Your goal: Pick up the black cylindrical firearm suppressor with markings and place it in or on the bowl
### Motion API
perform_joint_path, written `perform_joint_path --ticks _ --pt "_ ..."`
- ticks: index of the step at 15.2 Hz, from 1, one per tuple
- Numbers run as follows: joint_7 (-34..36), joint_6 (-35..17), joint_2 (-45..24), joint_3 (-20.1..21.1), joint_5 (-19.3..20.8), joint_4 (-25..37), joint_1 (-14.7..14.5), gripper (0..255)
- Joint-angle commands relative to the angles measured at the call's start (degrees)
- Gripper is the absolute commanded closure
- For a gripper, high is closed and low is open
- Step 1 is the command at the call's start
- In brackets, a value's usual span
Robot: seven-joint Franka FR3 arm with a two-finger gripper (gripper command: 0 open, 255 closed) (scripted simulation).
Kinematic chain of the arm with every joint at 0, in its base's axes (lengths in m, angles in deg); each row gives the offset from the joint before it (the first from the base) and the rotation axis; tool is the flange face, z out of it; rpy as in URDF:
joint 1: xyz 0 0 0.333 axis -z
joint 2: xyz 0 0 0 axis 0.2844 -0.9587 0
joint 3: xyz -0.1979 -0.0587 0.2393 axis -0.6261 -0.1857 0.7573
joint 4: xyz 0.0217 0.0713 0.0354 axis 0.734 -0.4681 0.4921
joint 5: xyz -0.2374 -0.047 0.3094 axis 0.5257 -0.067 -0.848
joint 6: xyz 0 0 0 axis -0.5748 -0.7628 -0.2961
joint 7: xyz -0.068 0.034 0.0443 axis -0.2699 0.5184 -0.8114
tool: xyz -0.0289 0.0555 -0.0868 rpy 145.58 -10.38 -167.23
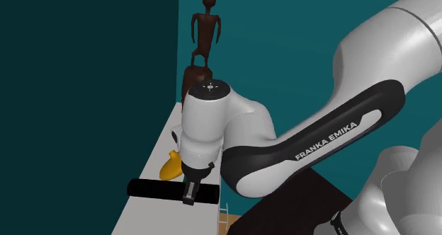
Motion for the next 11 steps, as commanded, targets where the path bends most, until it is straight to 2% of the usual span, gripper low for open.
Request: perform_joint_path --ticks 1,11 --pt "-1.1 1.6 1.4 0.0 -1.2 0.4 0.1 255" --pt "-4.2 9.5 7.1 -0.4 -5.0 3.3 -0.2 255"
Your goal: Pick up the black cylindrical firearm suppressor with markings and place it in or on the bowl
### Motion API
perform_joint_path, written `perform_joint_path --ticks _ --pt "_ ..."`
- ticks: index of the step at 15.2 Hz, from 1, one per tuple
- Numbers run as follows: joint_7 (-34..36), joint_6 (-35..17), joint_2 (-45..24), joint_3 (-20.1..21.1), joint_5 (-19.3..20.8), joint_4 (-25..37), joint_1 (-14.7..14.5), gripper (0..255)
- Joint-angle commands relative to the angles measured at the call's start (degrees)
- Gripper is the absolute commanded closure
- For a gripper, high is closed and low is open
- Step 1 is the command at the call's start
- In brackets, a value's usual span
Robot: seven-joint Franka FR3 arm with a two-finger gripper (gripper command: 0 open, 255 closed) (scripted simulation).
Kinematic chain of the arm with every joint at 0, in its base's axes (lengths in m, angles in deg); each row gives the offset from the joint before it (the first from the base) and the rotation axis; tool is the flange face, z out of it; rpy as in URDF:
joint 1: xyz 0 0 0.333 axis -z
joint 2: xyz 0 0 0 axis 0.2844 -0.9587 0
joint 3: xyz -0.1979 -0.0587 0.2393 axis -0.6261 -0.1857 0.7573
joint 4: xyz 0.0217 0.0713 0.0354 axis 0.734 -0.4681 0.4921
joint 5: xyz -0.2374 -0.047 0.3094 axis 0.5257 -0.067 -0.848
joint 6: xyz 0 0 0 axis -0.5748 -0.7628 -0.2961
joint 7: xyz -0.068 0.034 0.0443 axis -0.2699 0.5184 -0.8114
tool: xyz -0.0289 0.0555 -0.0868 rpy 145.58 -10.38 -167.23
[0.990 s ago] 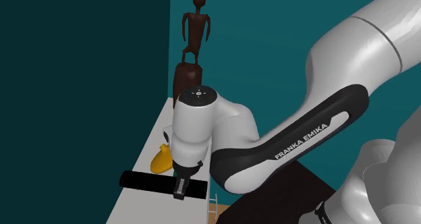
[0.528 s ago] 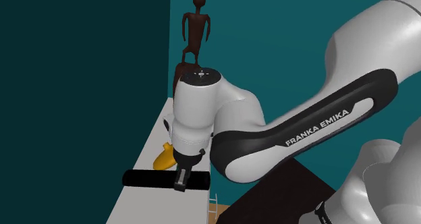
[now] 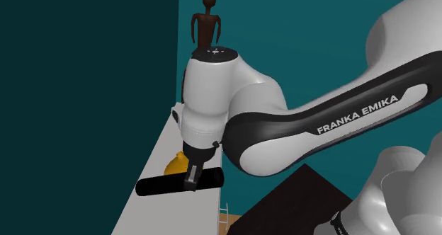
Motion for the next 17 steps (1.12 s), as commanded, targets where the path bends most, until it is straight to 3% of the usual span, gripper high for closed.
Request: perform_joint_path --ticks 1,8,17 --pt "-0.5 1.6 1.0 -0.1 -0.6 0.7 -0.1 255" --pt "-1.9 7.2 4.0 -0.6 -2.1 3.5 -0.3 255" --pt "-15.8 6.7 7.2 -9.2 -2.0 0.4 5.1 255"
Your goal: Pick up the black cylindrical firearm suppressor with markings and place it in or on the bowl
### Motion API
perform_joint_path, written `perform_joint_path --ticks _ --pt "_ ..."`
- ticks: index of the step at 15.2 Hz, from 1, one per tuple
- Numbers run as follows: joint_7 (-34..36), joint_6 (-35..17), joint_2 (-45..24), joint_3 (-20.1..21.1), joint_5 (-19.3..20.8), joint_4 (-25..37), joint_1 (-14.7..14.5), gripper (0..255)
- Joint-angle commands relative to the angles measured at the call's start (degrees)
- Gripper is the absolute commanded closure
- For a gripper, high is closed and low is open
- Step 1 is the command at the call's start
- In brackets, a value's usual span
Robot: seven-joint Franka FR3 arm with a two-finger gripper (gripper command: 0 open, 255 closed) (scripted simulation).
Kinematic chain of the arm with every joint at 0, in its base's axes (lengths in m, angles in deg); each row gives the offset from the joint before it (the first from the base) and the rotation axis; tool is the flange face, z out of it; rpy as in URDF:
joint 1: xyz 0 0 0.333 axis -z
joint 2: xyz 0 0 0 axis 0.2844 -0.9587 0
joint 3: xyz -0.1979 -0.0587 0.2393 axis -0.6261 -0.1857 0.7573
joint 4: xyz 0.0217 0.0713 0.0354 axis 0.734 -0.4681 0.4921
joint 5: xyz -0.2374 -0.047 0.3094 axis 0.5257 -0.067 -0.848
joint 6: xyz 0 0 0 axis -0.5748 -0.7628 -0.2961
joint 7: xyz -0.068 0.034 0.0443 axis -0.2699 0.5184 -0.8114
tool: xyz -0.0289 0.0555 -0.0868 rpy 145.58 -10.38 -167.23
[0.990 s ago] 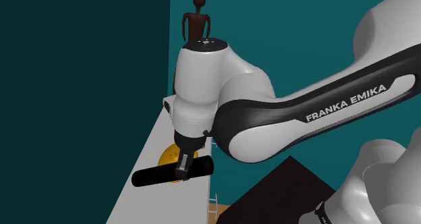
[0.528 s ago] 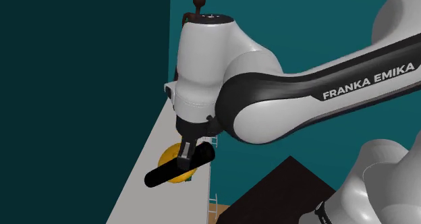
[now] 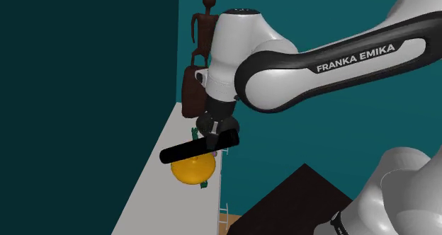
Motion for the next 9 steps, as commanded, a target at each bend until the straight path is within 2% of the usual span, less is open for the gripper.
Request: perform_joint_path --ticks 1,9 --pt "-3.3 -0.5 0.3 -2.0 0.3 -0.7 1.3 255" --pt "-14.6 -0.5 -1.7 -9.3 1.9 1.6 6.5 255"
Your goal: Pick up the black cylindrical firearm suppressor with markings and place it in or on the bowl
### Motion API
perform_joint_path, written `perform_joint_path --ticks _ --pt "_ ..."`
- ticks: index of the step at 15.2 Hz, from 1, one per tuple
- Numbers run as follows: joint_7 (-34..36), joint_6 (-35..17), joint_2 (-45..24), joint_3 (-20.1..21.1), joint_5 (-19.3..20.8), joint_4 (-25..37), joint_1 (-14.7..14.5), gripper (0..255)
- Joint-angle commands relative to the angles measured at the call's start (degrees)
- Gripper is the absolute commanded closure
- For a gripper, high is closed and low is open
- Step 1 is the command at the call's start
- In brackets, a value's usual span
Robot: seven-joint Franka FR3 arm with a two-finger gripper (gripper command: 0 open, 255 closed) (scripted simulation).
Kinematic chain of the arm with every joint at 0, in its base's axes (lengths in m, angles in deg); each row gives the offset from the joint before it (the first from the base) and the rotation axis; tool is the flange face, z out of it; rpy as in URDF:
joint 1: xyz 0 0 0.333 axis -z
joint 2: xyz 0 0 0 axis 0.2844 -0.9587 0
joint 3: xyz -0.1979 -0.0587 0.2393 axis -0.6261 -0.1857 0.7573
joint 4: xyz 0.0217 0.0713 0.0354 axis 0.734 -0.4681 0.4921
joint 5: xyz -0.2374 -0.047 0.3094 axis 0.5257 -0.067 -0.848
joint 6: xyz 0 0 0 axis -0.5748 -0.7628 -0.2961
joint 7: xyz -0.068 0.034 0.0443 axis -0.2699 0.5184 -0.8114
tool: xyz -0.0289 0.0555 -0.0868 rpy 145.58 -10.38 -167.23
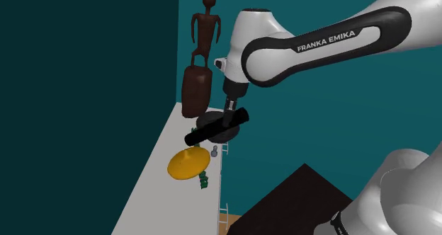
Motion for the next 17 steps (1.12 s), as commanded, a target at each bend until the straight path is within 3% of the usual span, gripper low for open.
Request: perform_joint_path --ticks 1,8,17 --pt "-2.9 0.1 -0.9 -1.8 0.4 1.1 1.3 255" --pt "-12.3 0.8 -5.8 -7.3 1.1 7.0 5.6 255" --pt "-12.5 -5.3 -8.9 -7.6 1.3 3.9 5.8 255"
